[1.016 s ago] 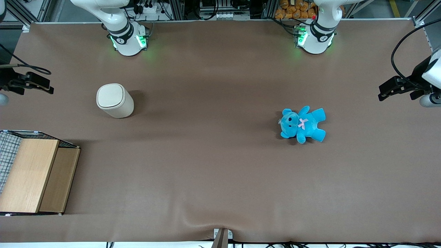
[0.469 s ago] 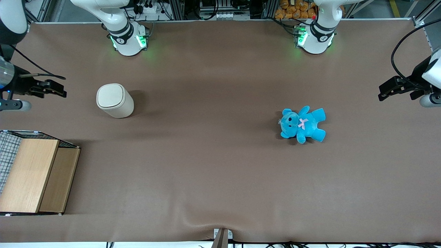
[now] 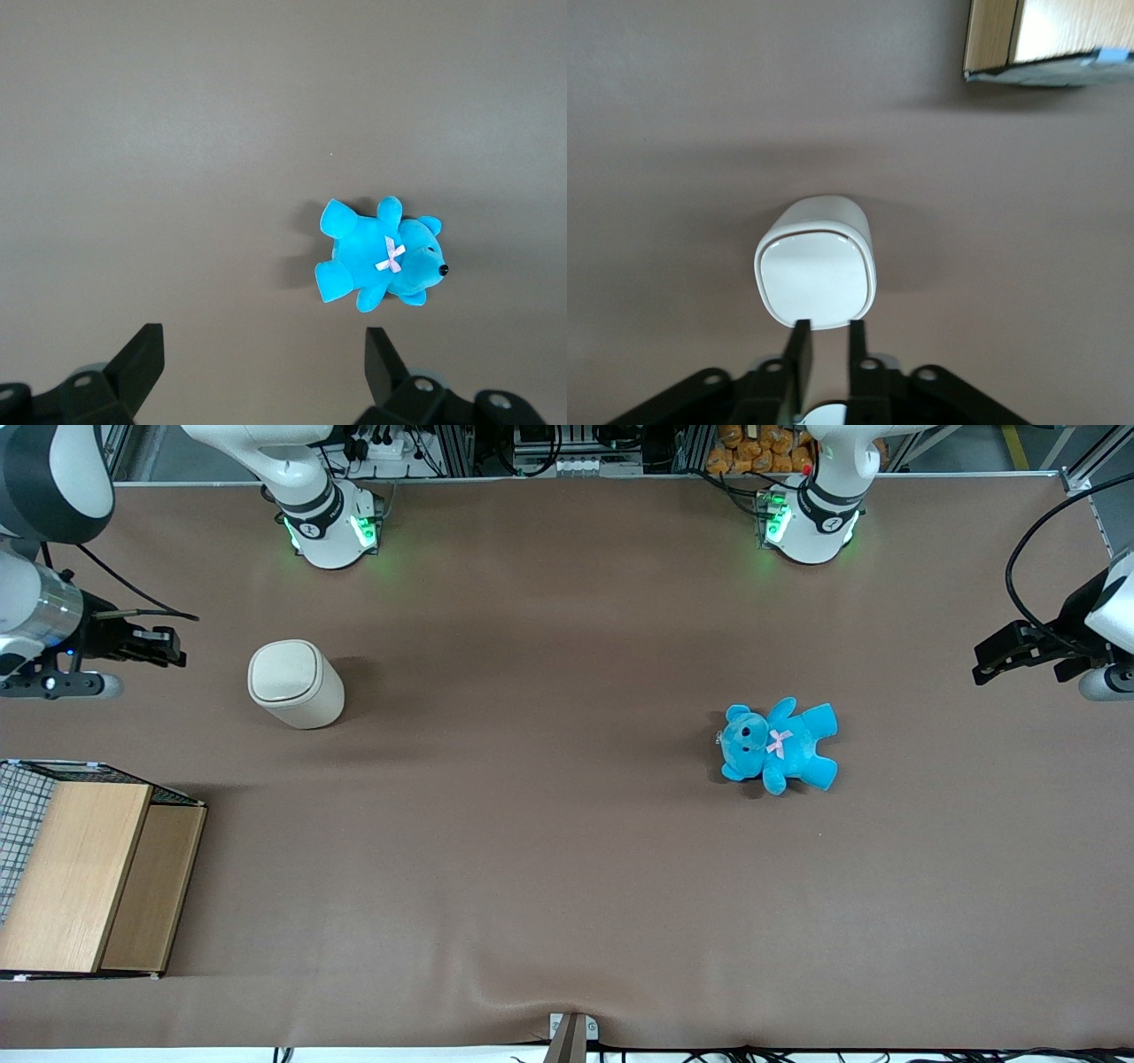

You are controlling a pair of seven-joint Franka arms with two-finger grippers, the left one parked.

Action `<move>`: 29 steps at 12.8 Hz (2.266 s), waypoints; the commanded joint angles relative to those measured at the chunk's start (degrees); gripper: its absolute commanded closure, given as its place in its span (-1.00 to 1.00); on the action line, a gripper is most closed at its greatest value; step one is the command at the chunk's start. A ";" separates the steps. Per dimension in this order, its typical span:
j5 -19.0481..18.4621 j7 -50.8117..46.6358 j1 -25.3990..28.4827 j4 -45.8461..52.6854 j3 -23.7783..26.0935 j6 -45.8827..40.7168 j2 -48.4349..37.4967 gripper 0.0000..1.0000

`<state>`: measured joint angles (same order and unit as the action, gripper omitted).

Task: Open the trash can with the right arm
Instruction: 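Move the right gripper toward the white trash can's lid, then lower the right gripper fingertips onto the lid's edge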

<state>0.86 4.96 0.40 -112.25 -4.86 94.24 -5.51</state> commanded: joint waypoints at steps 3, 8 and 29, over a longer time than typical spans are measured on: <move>-0.42 -0.04 0.48 -7.54 -0.41 3.84 -2.22 0.96; -0.42 0.31 0.30 -15.34 -0.50 10.32 -4.15 1.00; -0.42 2.51 -0.93 -32.77 -0.77 31.96 -1.17 1.00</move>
<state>0.86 6.16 0.05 -143.45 -5.73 124.03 -6.33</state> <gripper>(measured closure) 0.991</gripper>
